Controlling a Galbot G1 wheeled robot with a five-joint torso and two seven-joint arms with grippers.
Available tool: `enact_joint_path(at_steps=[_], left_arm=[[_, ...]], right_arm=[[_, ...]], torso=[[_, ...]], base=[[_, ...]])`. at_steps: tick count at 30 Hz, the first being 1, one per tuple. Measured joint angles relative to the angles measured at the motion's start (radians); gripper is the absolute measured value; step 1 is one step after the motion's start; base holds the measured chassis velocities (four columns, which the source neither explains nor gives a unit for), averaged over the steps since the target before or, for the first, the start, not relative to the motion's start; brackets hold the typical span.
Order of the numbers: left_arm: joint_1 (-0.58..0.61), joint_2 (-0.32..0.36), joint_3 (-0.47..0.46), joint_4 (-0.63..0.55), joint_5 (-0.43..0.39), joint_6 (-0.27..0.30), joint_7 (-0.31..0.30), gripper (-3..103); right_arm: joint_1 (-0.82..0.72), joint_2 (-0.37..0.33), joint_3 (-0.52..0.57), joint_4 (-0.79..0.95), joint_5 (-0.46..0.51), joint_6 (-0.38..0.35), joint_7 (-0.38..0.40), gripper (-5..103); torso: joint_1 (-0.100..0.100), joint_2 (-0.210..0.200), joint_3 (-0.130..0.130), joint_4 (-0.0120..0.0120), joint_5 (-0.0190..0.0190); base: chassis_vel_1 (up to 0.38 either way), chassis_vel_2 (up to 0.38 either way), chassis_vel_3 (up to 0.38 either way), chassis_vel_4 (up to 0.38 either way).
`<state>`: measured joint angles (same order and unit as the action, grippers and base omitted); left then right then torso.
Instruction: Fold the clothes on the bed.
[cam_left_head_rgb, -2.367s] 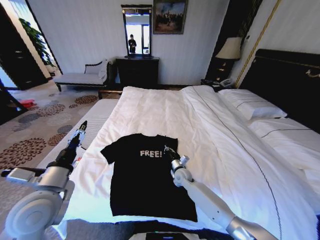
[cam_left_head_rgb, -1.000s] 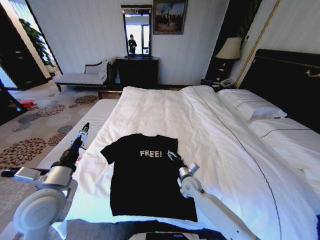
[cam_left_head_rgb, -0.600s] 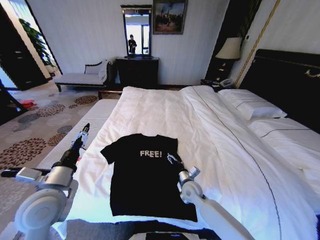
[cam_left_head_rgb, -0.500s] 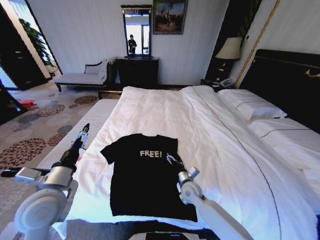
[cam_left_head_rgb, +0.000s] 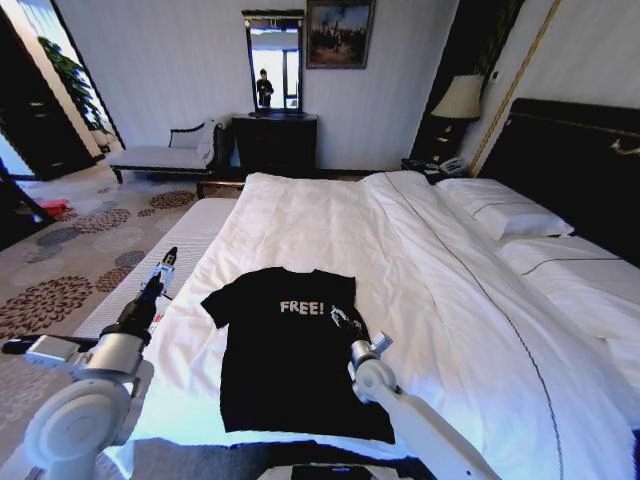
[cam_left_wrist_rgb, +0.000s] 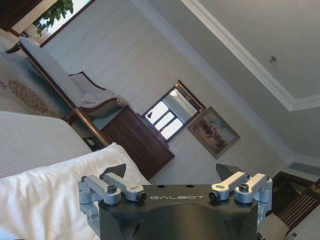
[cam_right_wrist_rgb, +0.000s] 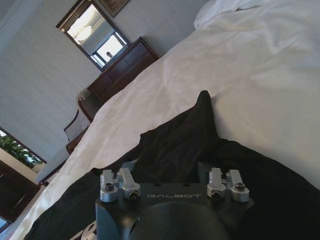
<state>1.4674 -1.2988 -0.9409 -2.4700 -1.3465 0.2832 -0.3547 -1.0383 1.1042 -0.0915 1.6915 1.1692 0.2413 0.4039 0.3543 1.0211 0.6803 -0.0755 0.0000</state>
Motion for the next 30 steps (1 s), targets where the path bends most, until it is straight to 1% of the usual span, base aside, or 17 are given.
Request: enact_joint_path(at_steps=[1, 2, 3, 5, 6, 8, 9, 11, 12, 14, 15, 17, 19, 30], left_arm=[[0.0, 0.0, 0.0, 0.0, 0.0, 0.0, 0.0, 100], [-0.001, 0.0, 0.001, 0.0, 0.0, 0.0, 0.0, 100], [-0.001, -0.001, 0.003, 0.001, 0.0, 0.0, 0.0, 100], [-0.003, -0.001, 0.004, 0.002, 0.0, 0.0, 0.0, 100], [-0.003, -0.001, 0.004, 0.002, 0.0, 0.0, 0.0, 100], [-0.005, -0.002, 0.006, 0.004, 0.0, 0.0, 0.0, 100], [-0.005, -0.002, 0.006, 0.004, 0.0, 0.0, 0.0, 100], [-0.005, -0.003, 0.008, 0.005, 0.001, 0.0, 0.0, 100], [-0.005, -0.003, 0.008, 0.005, 0.001, 0.0, 0.0, 100], [-0.006, -0.003, 0.008, 0.005, 0.001, 0.0, 0.0, 100], [-0.006, -0.003, 0.008, 0.005, 0.001, 0.0, 0.0, 100], [-0.006, -0.004, 0.008, 0.006, 0.001, 0.0, 0.0, 100], [-0.006, -0.004, 0.008, 0.006, 0.001, 0.0, 0.0, 100], [-0.006, -0.008, 0.011, 0.009, 0.005, 0.0, 0.0, 100]], right_arm=[[0.0, 0.0, 0.0, 0.0, 0.0, 0.0, 0.0, 62], [-0.002, 0.0, 0.001, 0.001, -0.001, 0.001, 0.0, 57], [-0.006, 0.0, 0.001, 0.004, -0.001, 0.002, 0.0, 57], [-0.014, 0.0, 0.001, 0.012, -0.004, 0.004, 0.0, 46], [-0.014, 0.0, 0.001, 0.012, -0.004, 0.004, 0.0, 46], [-0.024, 0.002, 0.001, 0.02, -0.011, 0.006, 0.0, 36], [-0.025, 0.003, 0.001, 0.021, -0.012, 0.007, 0.0, 36], [-0.034, 0.01, 0.001, 0.025, -0.019, 0.011, -0.001, 25], [-0.034, 0.01, 0.001, 0.025, -0.019, 0.011, -0.001, 25], [-0.041, 0.016, 0.002, 0.026, -0.023, 0.016, -0.001, 14], [-0.041, 0.016, 0.002, 0.026, -0.023, 0.016, -0.001, 14], [-0.048, 0.021, 0.005, 0.027, -0.027, 0.02, 0.0, 3], [-0.056, 0.025, 0.008, 0.031, -0.031, 0.023, 0.0, 1], [-0.106, 0.042, 0.018, 0.054, -0.056, 0.036, 0.006, 0]], torso=[[0.0, 0.0, 0.0, 0.0, 0.0], [0.0, 0.0, 0.0, 0.0, 0.0], [0.0, 0.0, 0.0, 0.0, 0.0], [0.0, 0.0, 0.0, 0.0, 0.0], [0.0, 0.0, 0.0, 0.0, 0.0], [0.0, 0.0, 0.0, 0.0, 0.0], [0.0, 0.0, 0.0, -0.0001, 0.0], [0.0, 0.0, 0.0, 0.0, 0.0], [0.0, 0.0, 0.0, 0.0, 0.0], [0.0, 0.0, 0.0, 0.0, 0.0], [0.0, 0.0, 0.0, 0.0, 0.0], [0.0, 0.0, 0.0, 0.0, 0.0], [0.0, 0.0, 0.0, 0.0, 0.0], [0.0, 0.0, 0.0, -0.0001, 0.0]], base=[[0.0, 0.0, 0.0, 0.0], [0.0, 0.0, 0.0, 0.0], [0.0, 0.0, 0.0, 0.0], [0.0, 0.0, 0.0, 0.0], [0.0, 0.0, 0.0, 0.0], [0.0, 0.0, 0.0, 0.0], [0.0, 0.0, 0.0, 0.0], [0.0, 0.0, 0.0, 0.0], [0.0, 0.0, 0.0, 0.0], [0.0, 0.0, 0.0, 0.0], [0.0, 0.0, 0.0, 0.0], [0.0, 0.0, 0.0, 0.0], [0.0, 0.0, 0.0, 0.0], [0.0, 0.0, 0.0, 0.0]])
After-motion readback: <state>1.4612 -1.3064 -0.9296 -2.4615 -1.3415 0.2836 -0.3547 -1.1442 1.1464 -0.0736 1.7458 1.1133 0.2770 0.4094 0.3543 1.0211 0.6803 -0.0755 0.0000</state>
